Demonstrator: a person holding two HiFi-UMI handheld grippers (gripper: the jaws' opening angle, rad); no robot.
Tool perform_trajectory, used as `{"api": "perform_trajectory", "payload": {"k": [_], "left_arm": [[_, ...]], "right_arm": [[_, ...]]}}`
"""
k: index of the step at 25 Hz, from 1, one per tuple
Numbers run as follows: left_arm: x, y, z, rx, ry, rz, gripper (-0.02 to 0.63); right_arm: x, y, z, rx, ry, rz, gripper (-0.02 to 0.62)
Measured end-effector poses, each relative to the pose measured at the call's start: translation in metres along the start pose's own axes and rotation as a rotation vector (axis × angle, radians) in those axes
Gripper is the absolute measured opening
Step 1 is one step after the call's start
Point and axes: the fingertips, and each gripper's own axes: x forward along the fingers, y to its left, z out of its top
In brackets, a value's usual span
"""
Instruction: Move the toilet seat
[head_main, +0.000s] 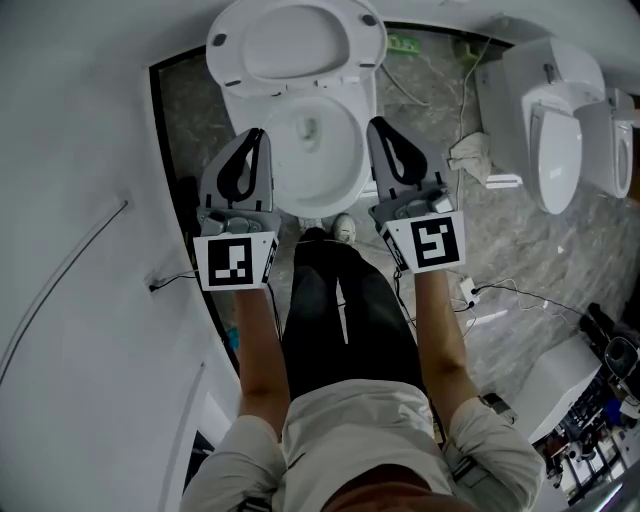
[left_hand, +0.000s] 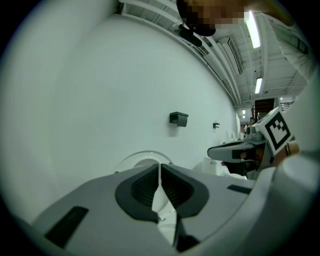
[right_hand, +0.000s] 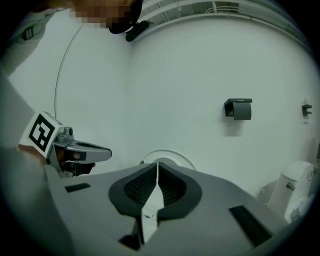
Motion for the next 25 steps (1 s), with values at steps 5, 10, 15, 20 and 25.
{"api": "perform_trajectory", "payload": {"k": [5, 10, 15, 20, 25], "left_arm": [[-0.015, -0.005, -0.002, -0.015, 0.009, 0.006, 0.034], [-0.024, -0.005, 0.000, -0.031, 0.012, 0.017, 0.035], [-0.025, -0.005, 0.001, -0.052, 0.019, 0.019, 0.035], [-0.024, -0.003, 0.003, -0.047, 0.013, 0.021, 0.035], [-0.021, -0.004, 0.003, -0.051, 0.015, 0.021, 0.035]], "right_arm": [[-0.012, 0.013, -0.004, 0.010, 0.017, 0.018, 0.028], [-0.016, 0.020, -0.002, 0.013, 0.020, 0.027, 0.028], [-0.013, 0.024, -0.001, 0.011, 0.023, 0.037, 0.028], [-0.010, 0.024, 0.000, 0.003, 0.023, 0.038, 0.028], [-0.008, 0.024, 0.002, 0.000, 0.020, 0.041, 0.028]]}}
